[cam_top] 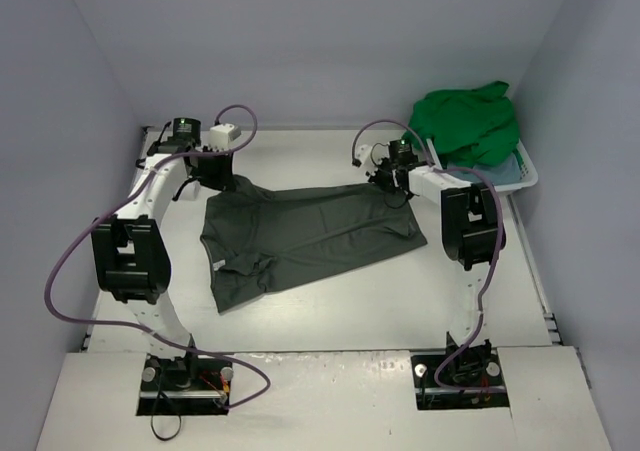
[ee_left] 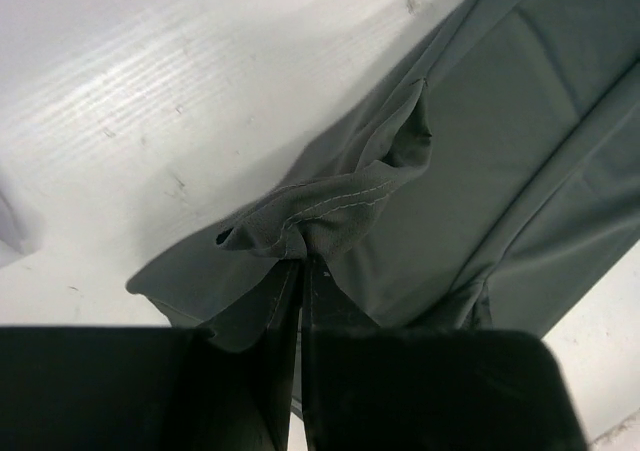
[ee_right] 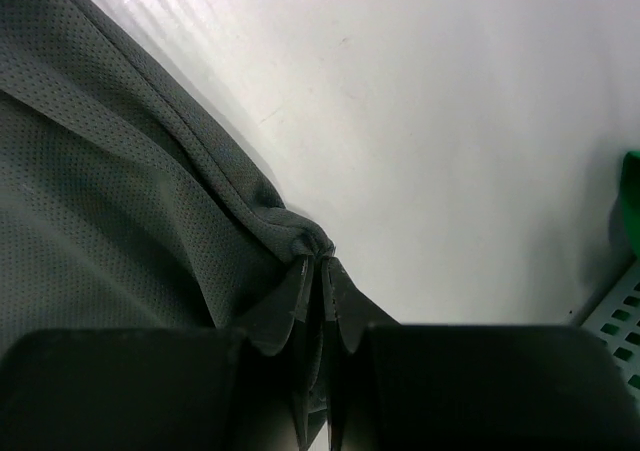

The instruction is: Fold and stack the t-shirts

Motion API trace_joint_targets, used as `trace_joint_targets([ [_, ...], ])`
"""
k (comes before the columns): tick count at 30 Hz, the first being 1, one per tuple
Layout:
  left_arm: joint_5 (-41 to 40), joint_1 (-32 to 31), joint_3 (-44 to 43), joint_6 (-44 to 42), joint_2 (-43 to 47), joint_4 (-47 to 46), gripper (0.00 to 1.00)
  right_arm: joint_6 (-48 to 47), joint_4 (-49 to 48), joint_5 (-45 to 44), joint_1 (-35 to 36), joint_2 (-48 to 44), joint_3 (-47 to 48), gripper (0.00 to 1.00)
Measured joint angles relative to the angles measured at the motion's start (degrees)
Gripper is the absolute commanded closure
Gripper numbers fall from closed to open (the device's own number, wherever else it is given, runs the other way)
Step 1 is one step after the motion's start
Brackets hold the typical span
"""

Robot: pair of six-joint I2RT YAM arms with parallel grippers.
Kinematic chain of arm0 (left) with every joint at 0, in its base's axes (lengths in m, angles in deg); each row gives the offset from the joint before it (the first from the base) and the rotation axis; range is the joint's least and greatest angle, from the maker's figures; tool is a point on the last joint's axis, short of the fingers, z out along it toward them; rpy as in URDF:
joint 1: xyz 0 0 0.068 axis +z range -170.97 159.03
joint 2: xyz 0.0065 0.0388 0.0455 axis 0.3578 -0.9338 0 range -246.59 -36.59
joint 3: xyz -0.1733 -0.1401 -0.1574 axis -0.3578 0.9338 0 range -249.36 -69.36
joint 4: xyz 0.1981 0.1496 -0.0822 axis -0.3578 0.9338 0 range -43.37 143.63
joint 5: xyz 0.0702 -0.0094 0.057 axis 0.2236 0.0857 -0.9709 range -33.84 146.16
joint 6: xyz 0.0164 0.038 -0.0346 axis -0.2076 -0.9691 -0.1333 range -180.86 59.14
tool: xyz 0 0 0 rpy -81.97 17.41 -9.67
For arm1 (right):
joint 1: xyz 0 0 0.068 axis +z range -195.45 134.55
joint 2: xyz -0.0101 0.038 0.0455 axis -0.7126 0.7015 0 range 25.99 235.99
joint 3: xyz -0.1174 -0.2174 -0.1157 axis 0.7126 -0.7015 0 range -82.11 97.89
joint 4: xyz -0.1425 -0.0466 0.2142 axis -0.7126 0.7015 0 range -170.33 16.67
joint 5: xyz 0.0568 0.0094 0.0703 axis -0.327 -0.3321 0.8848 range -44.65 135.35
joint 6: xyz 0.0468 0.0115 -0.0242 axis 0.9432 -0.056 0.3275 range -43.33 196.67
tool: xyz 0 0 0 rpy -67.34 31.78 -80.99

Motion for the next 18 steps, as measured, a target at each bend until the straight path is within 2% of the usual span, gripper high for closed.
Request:
trace_joint_targets([
  [8,2.01,0.00,4.17,-0.11,2.82,1.84,1.00,0.20,-0.87,0.00,-1.07,-3.13,-2.67,1.00],
  [18,3.78,0.00,6.80,-0.20,6.84,2.01,1.00,2.86,-6.60,1.14,-2.43,-4.92,-5.16,1.00],
])
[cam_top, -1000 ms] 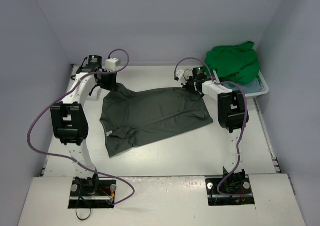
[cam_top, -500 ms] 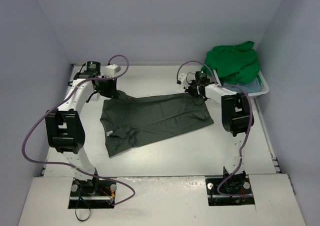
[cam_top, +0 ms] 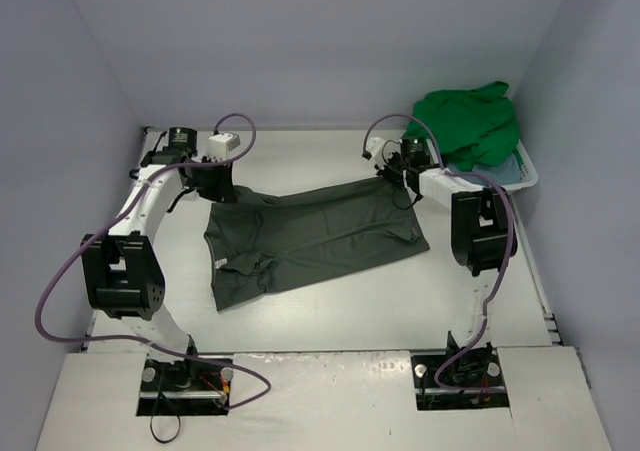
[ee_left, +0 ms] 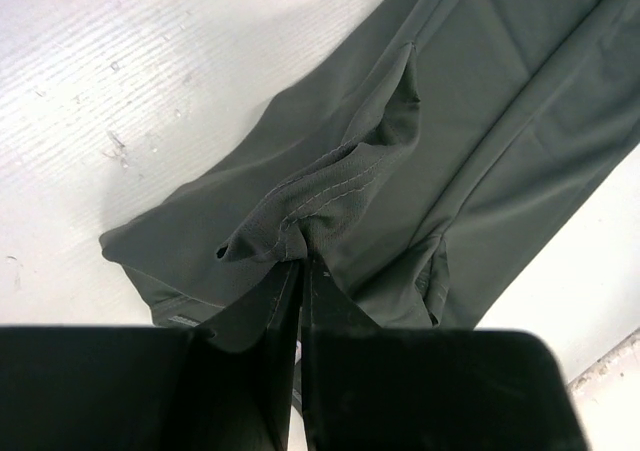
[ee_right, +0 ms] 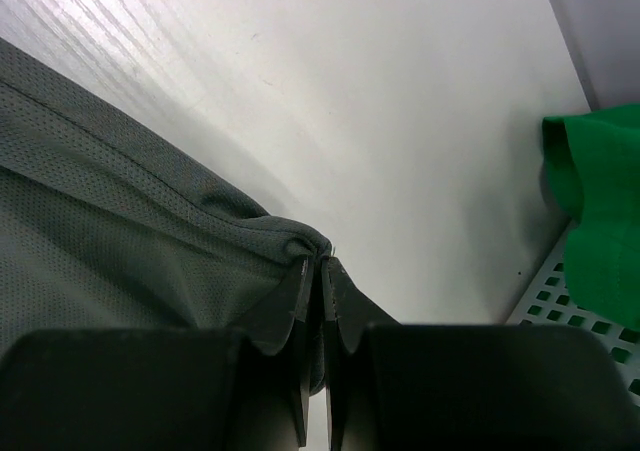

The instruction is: Fold and stack the t-shirts

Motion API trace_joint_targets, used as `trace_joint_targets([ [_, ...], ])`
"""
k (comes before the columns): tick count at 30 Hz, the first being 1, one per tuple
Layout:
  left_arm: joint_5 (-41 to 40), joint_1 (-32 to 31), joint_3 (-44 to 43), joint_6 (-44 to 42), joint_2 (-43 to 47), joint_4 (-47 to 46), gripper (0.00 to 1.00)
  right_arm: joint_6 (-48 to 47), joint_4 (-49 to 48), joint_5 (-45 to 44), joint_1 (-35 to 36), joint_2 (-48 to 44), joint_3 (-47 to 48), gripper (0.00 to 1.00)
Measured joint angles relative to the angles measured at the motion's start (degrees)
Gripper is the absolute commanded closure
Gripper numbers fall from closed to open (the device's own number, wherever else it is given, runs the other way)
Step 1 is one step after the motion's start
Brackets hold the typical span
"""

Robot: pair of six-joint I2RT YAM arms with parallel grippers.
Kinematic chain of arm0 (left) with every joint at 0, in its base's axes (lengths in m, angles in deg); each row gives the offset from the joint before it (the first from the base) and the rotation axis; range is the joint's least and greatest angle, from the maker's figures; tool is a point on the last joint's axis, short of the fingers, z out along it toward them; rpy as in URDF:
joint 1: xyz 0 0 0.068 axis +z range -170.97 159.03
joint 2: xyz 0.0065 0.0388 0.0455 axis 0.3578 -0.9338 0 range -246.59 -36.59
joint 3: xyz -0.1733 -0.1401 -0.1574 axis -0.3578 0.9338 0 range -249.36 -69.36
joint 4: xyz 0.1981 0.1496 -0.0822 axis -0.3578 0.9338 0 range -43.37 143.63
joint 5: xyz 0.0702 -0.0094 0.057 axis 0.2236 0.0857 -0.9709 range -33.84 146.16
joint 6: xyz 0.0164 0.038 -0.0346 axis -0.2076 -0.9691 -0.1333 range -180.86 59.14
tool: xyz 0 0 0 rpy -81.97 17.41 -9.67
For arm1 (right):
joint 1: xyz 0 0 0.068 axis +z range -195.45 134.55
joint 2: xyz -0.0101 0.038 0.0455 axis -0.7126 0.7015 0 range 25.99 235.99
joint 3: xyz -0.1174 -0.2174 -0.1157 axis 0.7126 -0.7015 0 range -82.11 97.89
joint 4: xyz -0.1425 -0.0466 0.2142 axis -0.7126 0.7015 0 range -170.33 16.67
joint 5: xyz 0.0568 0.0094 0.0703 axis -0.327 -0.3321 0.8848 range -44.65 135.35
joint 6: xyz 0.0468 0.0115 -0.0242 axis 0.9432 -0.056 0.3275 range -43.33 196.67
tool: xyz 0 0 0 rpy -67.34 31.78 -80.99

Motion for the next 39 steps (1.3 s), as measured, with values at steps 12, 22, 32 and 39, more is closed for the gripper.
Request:
trace_joint_targets([
  [12,1.46,0.00,4.11,-0.98,1.57,0.61,1.00,0.26,-0.63,3.69,-0.13,-8.68,-4.42,1.00],
  [22,2.49,0.00,5.70,-1.42,3.80,1.09,1.00,-0.07,0.96,4.92,-0.13,-13.27,-7.43,1.00],
  [32,4.04,0.00,8.07,-3.76,7.41,4.24,1.00,-3.37,4.13,4.85,0.33,-13.27,-13.51,1.00],
  [39,6.32,0.00,11.52,-5.88,9.42,6.40,1.00,-5.68,4.98,4.85,0.35,-15.45,-18.38,1.00],
])
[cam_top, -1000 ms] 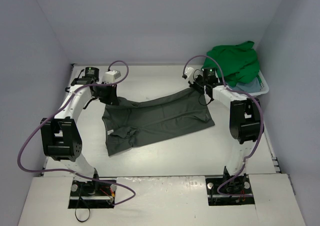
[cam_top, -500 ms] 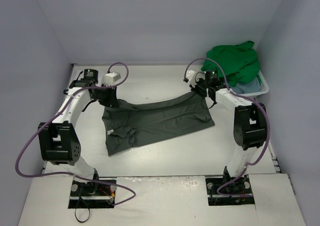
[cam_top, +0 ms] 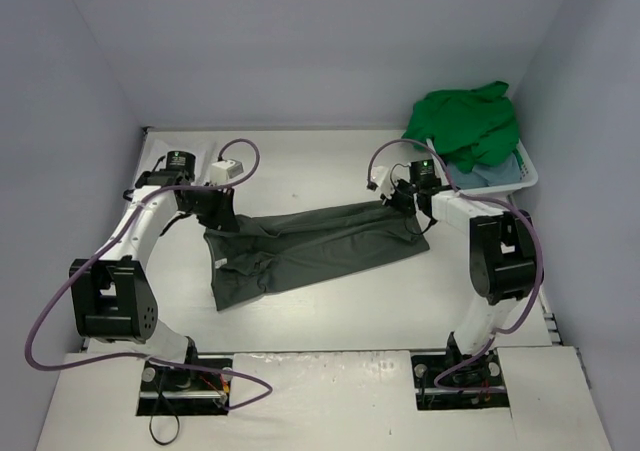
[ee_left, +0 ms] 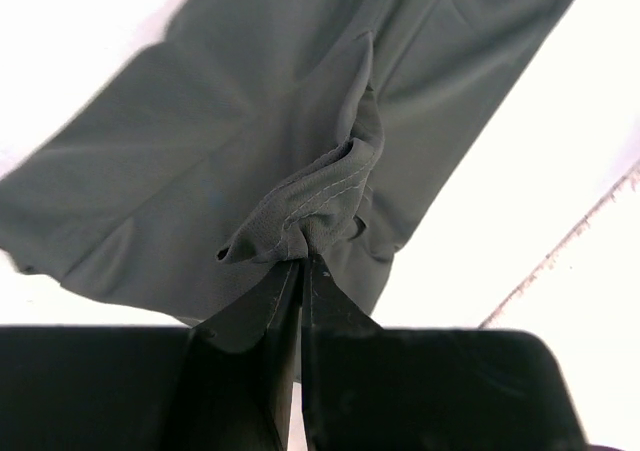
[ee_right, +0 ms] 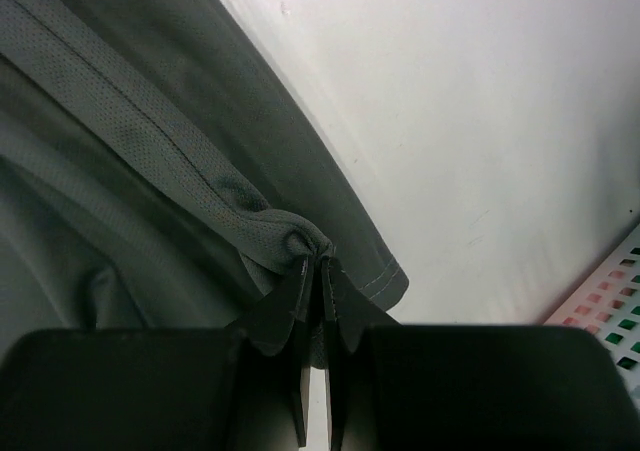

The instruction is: Fold and stack the t-shirts

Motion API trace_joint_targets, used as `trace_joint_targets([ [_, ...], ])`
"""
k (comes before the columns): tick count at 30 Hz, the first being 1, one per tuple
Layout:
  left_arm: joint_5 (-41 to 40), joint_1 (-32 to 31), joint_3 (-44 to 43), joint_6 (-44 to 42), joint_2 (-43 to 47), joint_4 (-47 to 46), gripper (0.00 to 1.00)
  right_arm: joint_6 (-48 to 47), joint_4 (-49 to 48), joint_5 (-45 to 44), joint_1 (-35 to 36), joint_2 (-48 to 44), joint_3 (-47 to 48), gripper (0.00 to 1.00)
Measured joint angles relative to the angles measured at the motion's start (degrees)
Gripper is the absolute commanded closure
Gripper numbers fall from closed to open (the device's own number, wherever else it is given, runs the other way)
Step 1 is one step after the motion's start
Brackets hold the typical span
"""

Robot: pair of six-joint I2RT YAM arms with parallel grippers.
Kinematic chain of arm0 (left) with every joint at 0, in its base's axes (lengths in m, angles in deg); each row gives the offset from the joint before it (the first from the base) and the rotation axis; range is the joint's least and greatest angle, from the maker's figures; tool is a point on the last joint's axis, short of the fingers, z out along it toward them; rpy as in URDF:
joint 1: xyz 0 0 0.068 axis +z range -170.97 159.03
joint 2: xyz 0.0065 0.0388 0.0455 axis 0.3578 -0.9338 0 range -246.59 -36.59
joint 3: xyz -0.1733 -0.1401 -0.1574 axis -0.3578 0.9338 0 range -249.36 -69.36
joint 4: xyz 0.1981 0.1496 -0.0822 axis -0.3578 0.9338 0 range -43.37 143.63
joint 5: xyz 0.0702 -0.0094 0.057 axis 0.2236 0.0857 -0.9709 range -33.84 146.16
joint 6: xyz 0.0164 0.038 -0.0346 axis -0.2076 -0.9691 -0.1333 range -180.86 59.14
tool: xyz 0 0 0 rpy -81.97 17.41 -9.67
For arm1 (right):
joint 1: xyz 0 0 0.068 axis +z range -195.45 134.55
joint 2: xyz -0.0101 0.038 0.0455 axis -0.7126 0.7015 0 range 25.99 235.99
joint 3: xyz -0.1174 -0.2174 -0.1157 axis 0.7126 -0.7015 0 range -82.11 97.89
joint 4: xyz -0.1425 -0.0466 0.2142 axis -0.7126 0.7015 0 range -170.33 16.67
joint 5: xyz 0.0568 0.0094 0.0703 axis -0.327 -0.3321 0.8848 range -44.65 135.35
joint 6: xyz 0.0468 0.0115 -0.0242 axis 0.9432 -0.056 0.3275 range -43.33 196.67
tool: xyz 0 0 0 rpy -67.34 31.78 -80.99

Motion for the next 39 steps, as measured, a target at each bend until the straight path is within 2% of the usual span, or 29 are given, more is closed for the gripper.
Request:
trace_joint_targets([
  [13,1.68,0.00,2.73,-2.56,0.22,2.01,1.00,-1.70,-0.02,-1.03,-0.04,-3.06,-2.32,1.00],
  [39,0.31,0.00,10.16,-3.04,4.59,-0.17,1.00,-0.94,0.04,0.70,-4.48,-8.50,-7.61,1.00],
])
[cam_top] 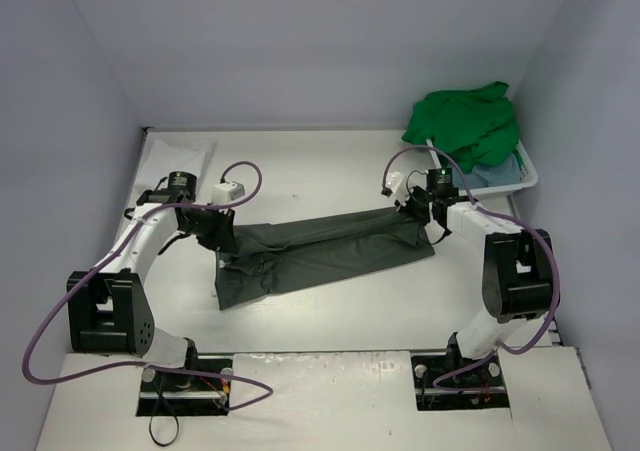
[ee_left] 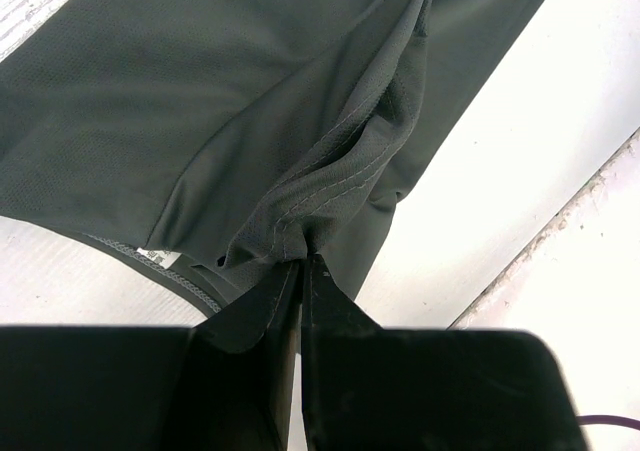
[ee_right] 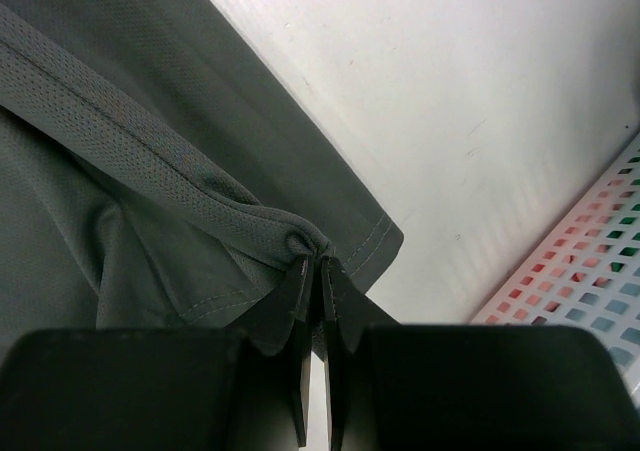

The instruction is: Fold and stack the t-shirts

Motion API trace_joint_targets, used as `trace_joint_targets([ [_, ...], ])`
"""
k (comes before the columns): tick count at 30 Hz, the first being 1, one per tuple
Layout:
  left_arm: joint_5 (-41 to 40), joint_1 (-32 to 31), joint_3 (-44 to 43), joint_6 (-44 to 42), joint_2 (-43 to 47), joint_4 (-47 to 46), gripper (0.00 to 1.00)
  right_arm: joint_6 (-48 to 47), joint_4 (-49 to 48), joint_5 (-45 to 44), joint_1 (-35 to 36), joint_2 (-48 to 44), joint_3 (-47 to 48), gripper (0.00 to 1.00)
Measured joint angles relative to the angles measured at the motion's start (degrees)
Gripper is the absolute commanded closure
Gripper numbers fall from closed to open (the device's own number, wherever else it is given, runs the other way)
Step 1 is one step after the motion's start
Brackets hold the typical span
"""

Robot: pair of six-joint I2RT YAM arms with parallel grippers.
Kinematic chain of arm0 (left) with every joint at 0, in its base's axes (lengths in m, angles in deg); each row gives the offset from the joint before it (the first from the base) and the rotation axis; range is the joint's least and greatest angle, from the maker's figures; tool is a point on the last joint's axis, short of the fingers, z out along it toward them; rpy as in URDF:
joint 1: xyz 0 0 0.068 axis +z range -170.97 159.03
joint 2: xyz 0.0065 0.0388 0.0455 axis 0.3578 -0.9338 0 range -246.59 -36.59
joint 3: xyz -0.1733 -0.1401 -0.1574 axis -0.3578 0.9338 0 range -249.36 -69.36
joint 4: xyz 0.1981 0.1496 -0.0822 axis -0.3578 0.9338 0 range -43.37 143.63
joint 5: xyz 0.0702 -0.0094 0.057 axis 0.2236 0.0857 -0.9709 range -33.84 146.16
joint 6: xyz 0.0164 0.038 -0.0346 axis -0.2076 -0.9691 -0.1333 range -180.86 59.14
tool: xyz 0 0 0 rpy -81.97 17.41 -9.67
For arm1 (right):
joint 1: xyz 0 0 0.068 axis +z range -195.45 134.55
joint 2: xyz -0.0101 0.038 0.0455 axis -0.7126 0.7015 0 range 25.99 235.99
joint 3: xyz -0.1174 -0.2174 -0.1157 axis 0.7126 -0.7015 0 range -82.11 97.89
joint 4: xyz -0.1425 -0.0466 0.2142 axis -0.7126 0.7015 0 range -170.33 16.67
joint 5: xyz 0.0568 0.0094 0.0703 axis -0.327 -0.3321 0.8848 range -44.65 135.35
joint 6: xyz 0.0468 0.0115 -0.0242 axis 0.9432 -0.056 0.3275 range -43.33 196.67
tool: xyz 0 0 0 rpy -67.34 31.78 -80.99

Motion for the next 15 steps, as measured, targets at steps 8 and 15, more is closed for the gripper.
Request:
trace_joint_targets([
  [8,0.07,0.00,0.00,-0.22,0.20,0.07,1.00,-0.79,0.98,-0.02,-0.04,-0.63,-0.92,1.00],
  [15,0.07,0.00,0.00,-1.40,0.20,0.42,1.00,-0.98,2.54,-0.02,-0.09,-1.79,-2.38,1.00],
])
